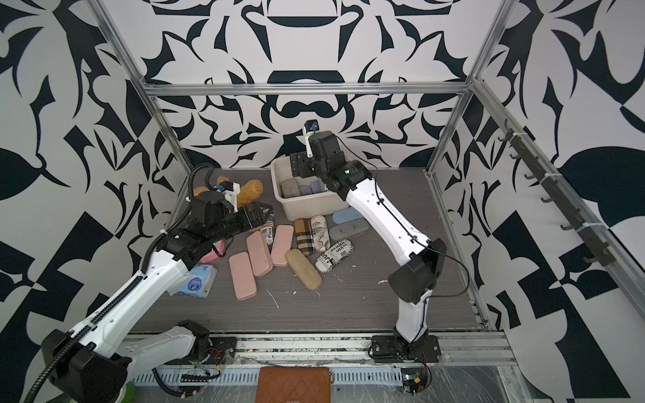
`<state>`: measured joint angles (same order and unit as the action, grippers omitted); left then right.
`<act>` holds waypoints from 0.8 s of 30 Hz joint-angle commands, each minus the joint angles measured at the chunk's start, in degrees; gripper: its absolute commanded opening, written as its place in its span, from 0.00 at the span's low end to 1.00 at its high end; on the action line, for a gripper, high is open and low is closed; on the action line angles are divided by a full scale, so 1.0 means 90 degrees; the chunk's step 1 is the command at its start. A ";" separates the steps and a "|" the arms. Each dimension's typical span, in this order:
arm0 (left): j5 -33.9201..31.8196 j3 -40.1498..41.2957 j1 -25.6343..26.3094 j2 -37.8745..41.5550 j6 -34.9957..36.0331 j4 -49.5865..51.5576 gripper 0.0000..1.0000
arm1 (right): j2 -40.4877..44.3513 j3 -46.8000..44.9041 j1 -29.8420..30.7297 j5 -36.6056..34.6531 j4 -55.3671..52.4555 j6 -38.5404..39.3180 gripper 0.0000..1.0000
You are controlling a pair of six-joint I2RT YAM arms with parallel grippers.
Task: Put the glasses cases into the storage boxes
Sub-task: Place the glasses case in the storage box, then move the glasses case to the center of the board.
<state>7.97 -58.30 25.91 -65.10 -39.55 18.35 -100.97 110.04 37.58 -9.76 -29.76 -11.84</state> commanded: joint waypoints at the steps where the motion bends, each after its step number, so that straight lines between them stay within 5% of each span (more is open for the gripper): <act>1: 0.0937 -0.0261 0.0021 -0.0449 -0.0166 -0.0022 0.99 | 0.1000 -0.1485 0.0208 -0.0830 0.0253 -0.0161 0.90; 6: 0.1663 -0.0554 0.0051 -0.1008 -0.0165 0.0185 0.99 | 0.2748 -0.3984 0.0200 -0.1881 0.0196 -0.1020 0.92; 11: 0.1751 -0.0524 0.0096 -0.1119 -0.0234 0.0100 0.99 | 0.3269 -0.5367 0.0199 -0.2126 -0.0392 -0.1824 0.99; 16: 0.2014 -0.0666 0.0320 -0.1360 -0.0133 0.0168 0.99 | 0.2770 -0.5986 0.0188 -0.1547 -0.0263 -0.2323 1.00; 24: 0.2201 -0.0945 0.0334 -0.1472 0.0033 0.0524 0.99 | 0.1179 -0.5329 0.0189 -0.1207 -0.0192 -0.2185 1.00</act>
<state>26.44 -65.56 28.93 -78.78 -40.16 20.64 -88.64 58.39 39.09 -20.99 -32.29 -30.50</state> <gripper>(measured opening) 0.992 0.997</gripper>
